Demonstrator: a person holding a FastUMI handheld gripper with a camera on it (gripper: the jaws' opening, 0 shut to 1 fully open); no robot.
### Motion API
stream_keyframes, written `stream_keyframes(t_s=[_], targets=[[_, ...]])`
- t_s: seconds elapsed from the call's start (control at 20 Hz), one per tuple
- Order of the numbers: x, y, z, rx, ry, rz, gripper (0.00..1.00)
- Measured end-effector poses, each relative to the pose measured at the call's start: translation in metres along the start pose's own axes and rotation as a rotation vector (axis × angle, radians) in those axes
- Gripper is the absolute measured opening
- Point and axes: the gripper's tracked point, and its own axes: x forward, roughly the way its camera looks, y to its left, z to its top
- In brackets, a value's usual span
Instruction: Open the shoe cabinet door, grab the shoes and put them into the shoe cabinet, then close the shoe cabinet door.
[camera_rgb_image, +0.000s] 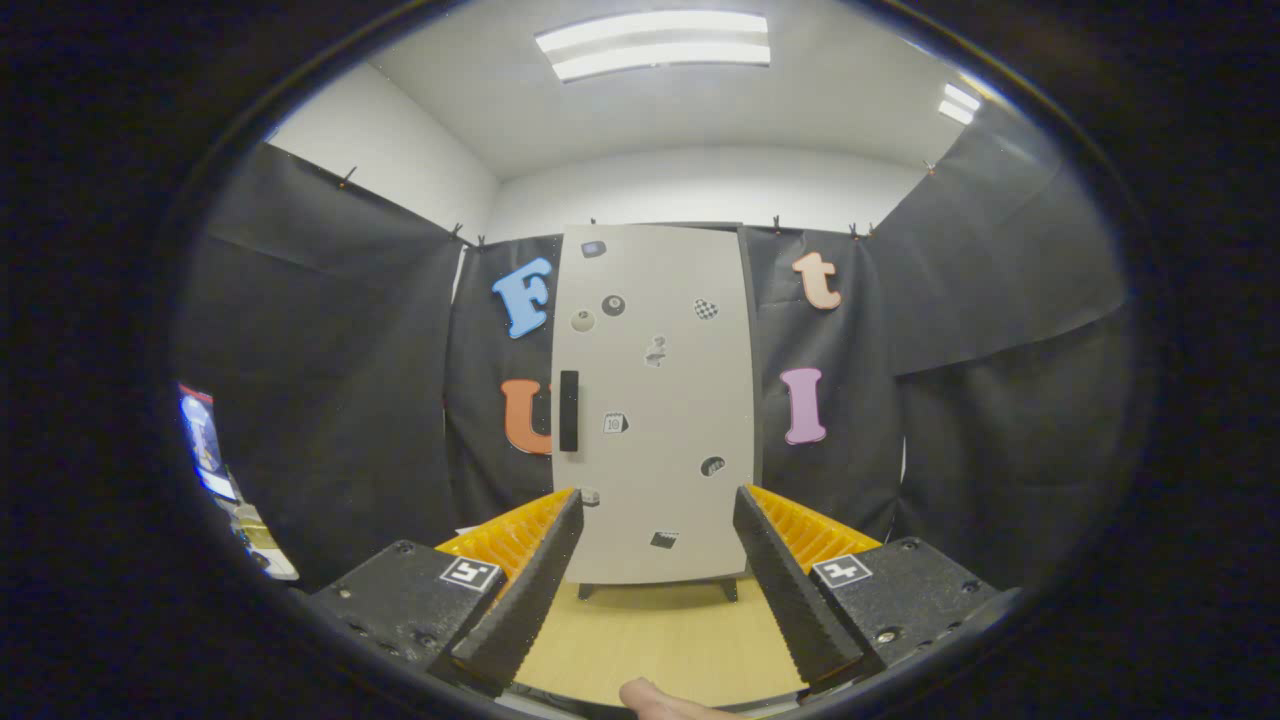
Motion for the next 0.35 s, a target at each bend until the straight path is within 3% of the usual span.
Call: stream_keyframes(t_s=[0.35], targets=[[0.004, 0.013, -0.017, -0.004, 0.032, 0.036, 0.99]])
